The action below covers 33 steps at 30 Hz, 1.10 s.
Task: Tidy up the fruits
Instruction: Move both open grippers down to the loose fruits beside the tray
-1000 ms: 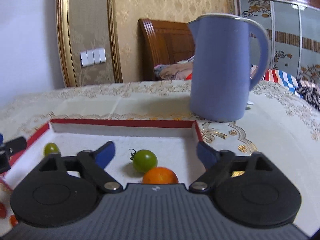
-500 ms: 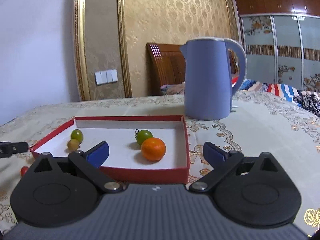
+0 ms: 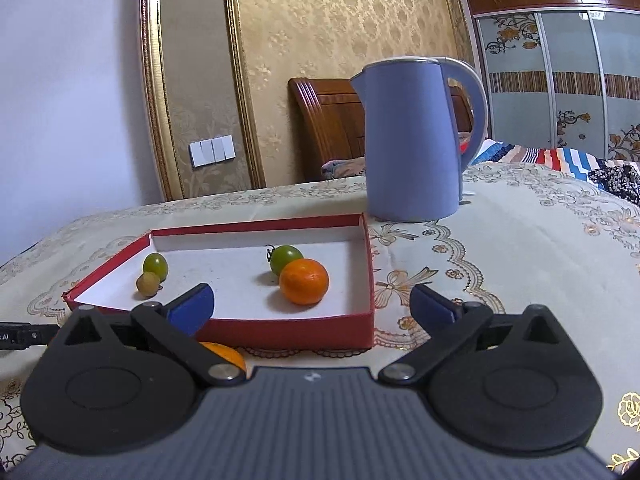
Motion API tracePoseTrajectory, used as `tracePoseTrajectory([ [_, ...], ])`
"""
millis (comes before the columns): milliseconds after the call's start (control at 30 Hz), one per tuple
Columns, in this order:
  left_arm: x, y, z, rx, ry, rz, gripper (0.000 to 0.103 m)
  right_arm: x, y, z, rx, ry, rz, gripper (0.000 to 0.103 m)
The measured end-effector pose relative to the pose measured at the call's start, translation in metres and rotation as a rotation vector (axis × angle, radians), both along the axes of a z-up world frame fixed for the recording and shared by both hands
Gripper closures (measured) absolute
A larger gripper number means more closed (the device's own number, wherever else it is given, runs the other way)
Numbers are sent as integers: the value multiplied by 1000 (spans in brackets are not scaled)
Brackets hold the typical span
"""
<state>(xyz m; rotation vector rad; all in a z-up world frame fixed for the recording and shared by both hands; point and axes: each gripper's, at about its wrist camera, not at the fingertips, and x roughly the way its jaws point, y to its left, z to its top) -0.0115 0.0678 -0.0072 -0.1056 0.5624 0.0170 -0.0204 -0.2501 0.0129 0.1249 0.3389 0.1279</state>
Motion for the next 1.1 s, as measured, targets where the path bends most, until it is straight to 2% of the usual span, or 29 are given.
tracePoseTrajectory([
  [133, 5, -3, -3, 14, 41, -6, 32, 1, -1, 0, 8, 13, -3, 0],
  [433, 8, -11, -6, 78, 69, -6, 32, 4, -5, -1, 27, 28, -15, 0],
  [600, 8, -13, -6, 75, 72, -9, 31, 0, -12, -1, 55, 42, 0, 0],
  [700, 9, -13, -6, 79, 74, -13, 29, -12, -18, -1, 36, 48, 30, 0],
  [800, 10, -15, -6, 80, 79, -30, 23, -24, -23, 0, 23, 57, 69, 0],
  [1000, 10, -14, -7, 79, 79, -30, 23, -33, -10, -4, -88, 72, 117, 1],
  [1100, 10, -13, -7, 85, 81, -30, 23, -33, 1, -4, -144, 76, 139, 6],
])
